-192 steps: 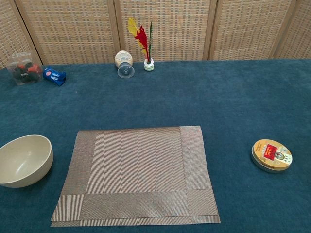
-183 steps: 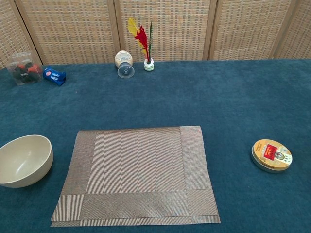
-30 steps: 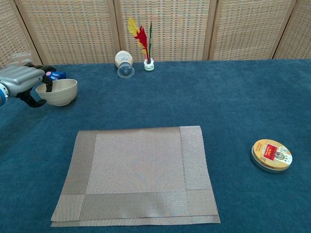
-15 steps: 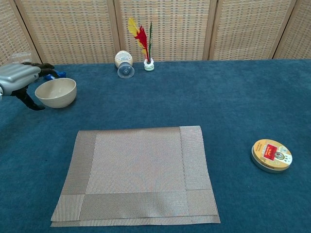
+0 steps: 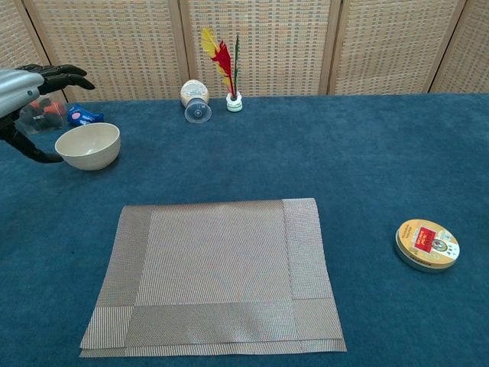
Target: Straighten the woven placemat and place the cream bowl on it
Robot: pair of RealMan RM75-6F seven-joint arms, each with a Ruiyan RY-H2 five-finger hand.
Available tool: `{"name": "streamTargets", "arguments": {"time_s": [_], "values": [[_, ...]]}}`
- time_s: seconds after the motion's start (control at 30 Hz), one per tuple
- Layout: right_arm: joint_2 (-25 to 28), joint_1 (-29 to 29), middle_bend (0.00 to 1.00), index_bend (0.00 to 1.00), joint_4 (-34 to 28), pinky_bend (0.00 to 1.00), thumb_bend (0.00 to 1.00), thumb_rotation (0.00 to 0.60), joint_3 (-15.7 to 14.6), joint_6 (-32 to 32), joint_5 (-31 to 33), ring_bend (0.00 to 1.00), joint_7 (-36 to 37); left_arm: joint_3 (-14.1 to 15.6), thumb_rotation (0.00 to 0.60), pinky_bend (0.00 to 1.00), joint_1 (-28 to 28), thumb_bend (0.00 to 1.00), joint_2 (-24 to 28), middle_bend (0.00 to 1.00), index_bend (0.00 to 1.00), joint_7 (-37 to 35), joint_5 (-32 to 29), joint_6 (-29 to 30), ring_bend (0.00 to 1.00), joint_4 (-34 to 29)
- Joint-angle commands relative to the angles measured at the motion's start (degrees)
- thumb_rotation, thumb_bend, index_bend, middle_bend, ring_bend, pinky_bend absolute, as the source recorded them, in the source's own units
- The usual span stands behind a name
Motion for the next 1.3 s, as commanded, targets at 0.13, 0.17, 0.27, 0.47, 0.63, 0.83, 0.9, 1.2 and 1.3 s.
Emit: {"name": "streamTargets", "arguments": {"time_s": [0.13, 0.17, 0.27, 0.47, 0.63, 0.83, 0.9, 1.2, 1.3], "values": [[0.4, -0.1, 0.00, 0.03, -0.4, 0.00, 0.23, 0.600, -0.2, 0.3, -0.4, 0.00, 0.7, 7.2, 0.600, 0.00, 5.7, 0.09, 5.2, 0.00, 0.11, 10.4, 6.7, 5.8, 0.00, -15.3], [0.5, -0.1, 0.00, 0.03, -0.4, 0.00, 0.23, 0.600, -0.1, 0.3, -0.4, 0.00, 0.9, 8.0, 0.600, 0.00, 6.2, 0.09, 5.0, 0.00, 0.12, 11.2, 7.3, 6.1, 0.00, -16.1], [0.8, -0.2, 0.00, 0.03, -0.3, 0.00, 0.23, 0.600, 0.0, 0.2, -0.1, 0.00, 1.8, 10.3, 0.600, 0.00, 7.6, 0.09, 3.9, 0.00, 0.12, 13.5, 9.7, 7.1, 0.00, -17.9], [1.3, -0.1, 0.00, 0.03, -0.4, 0.00, 0.23, 0.600, -0.1, 0.1, -0.1, 0.00, 3.2, 13.4, 0.600, 0.00, 10.3, 0.09, 2.3, 0.00, 0.15, 15.3, 12.7, 9.0, 0.00, -18.5], [1.6, -0.2, 0.00, 0.04, -0.6, 0.00, 0.23, 0.600, -0.3, 0.6, -0.9, 0.00, 3.5, 15.6, 0.600, 0.00, 12.9, 0.09, 0.3, 0.00, 0.22, 14.6, 13.7, 10.1, 0.00, -17.1], [1.8, -0.3, 0.00, 0.04, -1.1, 0.00, 0.23, 0.600, -0.6, 1.1, -1.9, 0.00, 4.1, 17.6, 0.600, 0.00, 15.4, 0.10, -3.1, 0.00, 0.27, 12.7, 15.0, 10.5, 0.00, -13.4], [2.0, -0.4, 0.00, 0.04, -1.2, 0.00, 0.23, 0.600, -0.7, 1.3, -2.1, 0.00, 4.3, 17.9, 0.600, 0.00, 15.9, 0.10, -3.8, 0.00, 0.27, 13.0, 15.3, 10.3, 0.00, -12.6], [2.4, -0.6, 0.00, 0.04, -1.4, 0.00, 0.23, 0.600, -0.8, 1.7, -2.5, 0.00, 5.4, 16.8, 0.600, 0.00, 16.6, 0.10, -6.8, 0.00, 0.27, 15.1, 15.2, 8.9, 0.00, -10.9], [2.4, -0.6, 0.00, 0.04, -1.4, 0.00, 0.23, 0.600, -0.8, 1.7, -2.5, 0.00, 5.5, 16.5, 0.600, 0.00, 16.6, 0.10, -7.4, 0.00, 0.27, 15.2, 15.0, 8.2, 0.00, -10.7]]}}
